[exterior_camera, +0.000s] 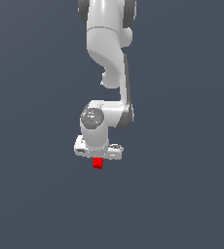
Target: Pick up the red cube and move it to a goal position.
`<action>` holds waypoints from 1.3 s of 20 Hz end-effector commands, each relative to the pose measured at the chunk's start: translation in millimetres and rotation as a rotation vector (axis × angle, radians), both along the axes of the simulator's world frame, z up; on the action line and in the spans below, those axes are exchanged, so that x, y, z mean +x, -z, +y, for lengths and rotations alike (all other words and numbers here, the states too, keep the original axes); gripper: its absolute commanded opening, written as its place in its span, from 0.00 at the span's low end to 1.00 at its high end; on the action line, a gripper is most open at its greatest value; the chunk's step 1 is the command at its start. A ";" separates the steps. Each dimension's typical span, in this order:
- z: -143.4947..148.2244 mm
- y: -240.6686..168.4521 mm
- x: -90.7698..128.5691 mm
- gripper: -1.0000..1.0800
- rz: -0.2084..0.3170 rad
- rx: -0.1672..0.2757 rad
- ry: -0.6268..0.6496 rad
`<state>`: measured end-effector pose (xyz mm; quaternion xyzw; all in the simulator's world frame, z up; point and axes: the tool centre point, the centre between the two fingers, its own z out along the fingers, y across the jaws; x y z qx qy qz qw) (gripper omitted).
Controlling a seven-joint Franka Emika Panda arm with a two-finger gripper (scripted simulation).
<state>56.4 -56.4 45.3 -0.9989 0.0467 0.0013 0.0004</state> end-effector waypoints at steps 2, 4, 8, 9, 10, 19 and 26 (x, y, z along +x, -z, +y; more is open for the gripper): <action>-5.3 13.2 7.6 0.96 -0.002 0.000 0.005; -7.5 18.1 10.4 0.96 -0.002 -0.001 0.007; -9.8 23.6 13.6 0.96 -0.003 -0.001 0.009; -9.8 24.1 13.9 0.96 -0.003 -0.001 0.009; -9.9 24.3 14.0 0.96 -0.003 -0.001 0.009; -9.9 24.3 14.0 0.00 -0.003 -0.001 0.009; -9.6 18.2 12.2 0.00 -0.002 -0.001 0.010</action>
